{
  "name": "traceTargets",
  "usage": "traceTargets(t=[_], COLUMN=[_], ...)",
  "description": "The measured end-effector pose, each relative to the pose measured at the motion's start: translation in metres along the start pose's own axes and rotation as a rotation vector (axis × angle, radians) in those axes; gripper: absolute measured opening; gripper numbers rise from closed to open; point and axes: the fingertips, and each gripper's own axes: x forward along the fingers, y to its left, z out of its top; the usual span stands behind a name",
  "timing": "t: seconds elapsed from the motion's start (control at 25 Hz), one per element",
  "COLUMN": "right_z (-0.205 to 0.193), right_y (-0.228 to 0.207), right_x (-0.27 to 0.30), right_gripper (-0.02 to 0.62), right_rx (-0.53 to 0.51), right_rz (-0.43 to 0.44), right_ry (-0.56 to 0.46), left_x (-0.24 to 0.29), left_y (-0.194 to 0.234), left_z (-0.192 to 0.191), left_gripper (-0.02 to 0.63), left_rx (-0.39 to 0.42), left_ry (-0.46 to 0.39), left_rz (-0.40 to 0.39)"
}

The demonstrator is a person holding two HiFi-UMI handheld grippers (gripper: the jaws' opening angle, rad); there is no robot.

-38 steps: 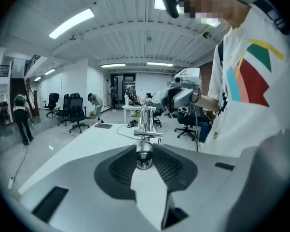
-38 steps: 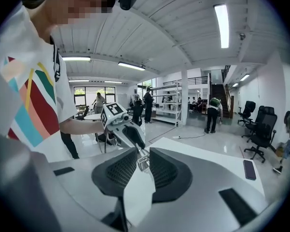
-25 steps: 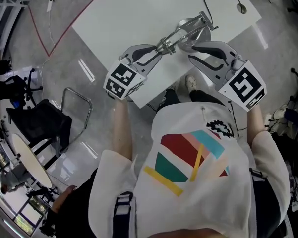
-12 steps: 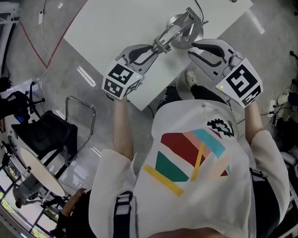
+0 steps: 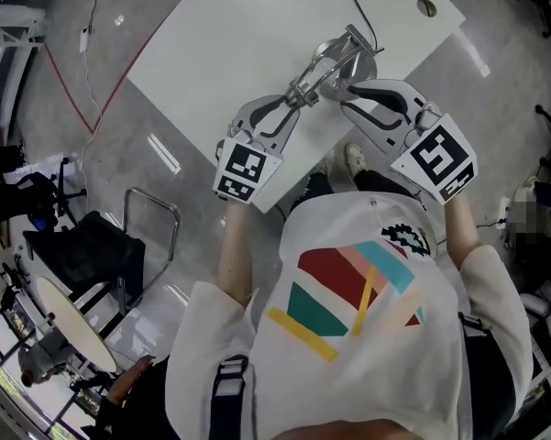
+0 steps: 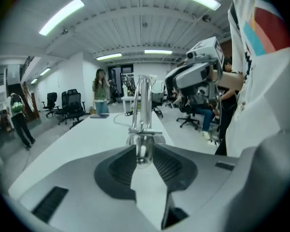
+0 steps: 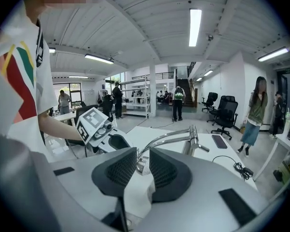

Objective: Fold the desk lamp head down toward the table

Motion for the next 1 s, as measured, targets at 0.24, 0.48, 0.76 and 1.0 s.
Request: traceTargets(t=[0.24,0.48,0.76,1.0], right_z=[0.048,0.113,0.123,0.116], right_y=[-0.014,-0.058,-0.058,-0.056], right_x=[-0.018,-0.059,-0.091,-0.090], right_gripper=[0.086,0.086,0.086,0.084], right_rx=[-0.011,0.170,0.228,0.194], right_rz=[-0.042,-0.283,-0.287,-0.321], right_ry=[-0.162,-0.439,-0.547,-0.504], left_x=[-0.053,-0.107,-0.101,-0.097], left_y=[0.018,0.035,0.010,0.003], left_z=[0.110,0.218,0.243,0.249], left_gripper=[0.150,0.046,0.046,0.046], left_rx=[-0.171,-0.091,-0.083,-0.079], left_ry=[-0.411,-0.714,-0.726,-0.710], left_rz=[0.069,0.243,0.217,0.216])
